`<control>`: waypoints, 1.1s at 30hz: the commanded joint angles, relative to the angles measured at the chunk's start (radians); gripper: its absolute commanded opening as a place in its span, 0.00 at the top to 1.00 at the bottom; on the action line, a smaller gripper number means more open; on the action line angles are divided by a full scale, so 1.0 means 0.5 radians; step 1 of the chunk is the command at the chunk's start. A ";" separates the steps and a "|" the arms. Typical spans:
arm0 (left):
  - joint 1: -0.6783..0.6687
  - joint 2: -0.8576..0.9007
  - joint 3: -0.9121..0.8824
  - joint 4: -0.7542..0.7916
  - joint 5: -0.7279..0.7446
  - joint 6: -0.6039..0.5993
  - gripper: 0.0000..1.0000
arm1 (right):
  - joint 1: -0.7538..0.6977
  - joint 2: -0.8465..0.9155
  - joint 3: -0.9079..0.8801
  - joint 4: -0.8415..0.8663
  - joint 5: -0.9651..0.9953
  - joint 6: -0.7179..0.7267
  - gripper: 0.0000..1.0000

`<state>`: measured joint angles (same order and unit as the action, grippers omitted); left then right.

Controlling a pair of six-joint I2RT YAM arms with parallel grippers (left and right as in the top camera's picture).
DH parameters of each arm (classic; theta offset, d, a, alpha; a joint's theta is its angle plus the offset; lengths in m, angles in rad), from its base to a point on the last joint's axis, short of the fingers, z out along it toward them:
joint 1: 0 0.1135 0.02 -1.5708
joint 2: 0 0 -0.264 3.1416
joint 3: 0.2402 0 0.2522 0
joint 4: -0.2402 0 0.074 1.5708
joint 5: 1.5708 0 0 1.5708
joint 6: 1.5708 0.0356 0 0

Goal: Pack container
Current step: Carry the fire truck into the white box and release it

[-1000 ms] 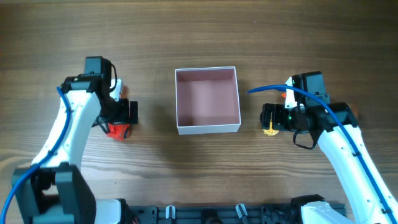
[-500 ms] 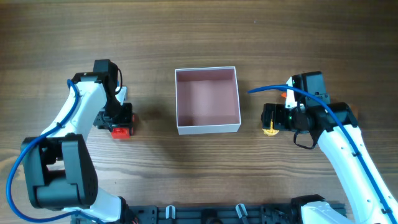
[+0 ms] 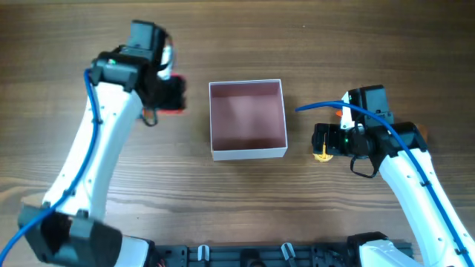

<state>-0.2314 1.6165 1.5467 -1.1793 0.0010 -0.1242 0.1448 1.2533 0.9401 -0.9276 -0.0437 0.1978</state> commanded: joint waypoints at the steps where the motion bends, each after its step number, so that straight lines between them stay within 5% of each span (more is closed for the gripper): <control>1: -0.405 -0.024 0.050 0.204 0.066 -0.294 0.96 | -0.003 0.012 0.041 0.014 0.043 0.023 0.00; 6: -0.693 0.192 0.049 0.353 0.063 -0.397 0.96 | -0.003 0.012 0.041 0.014 0.043 0.022 0.00; 11: -0.680 0.602 0.048 0.278 -0.002 -0.450 0.96 | -0.003 0.012 0.041 -0.002 0.043 0.022 0.00; 17: -0.576 0.680 0.048 0.265 -0.354 -0.466 0.96 | -0.003 0.012 0.041 -0.011 0.043 0.022 0.00; 23: -0.567 0.680 0.049 0.256 -0.349 -0.465 0.94 | -0.003 0.012 0.041 -0.010 0.043 0.022 0.00; 27: -0.572 0.680 0.049 0.259 -0.296 -0.465 0.32 | -0.003 0.012 0.041 -0.009 0.043 0.022 0.00; 33: -0.636 0.561 0.068 0.333 -0.297 -0.447 0.14 | -0.003 0.012 0.041 -0.010 0.043 0.014 0.00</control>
<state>-0.5270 1.9579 1.5639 -1.0157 -0.1452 -0.3542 0.1448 1.2533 0.9401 -0.9314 -0.0437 0.1978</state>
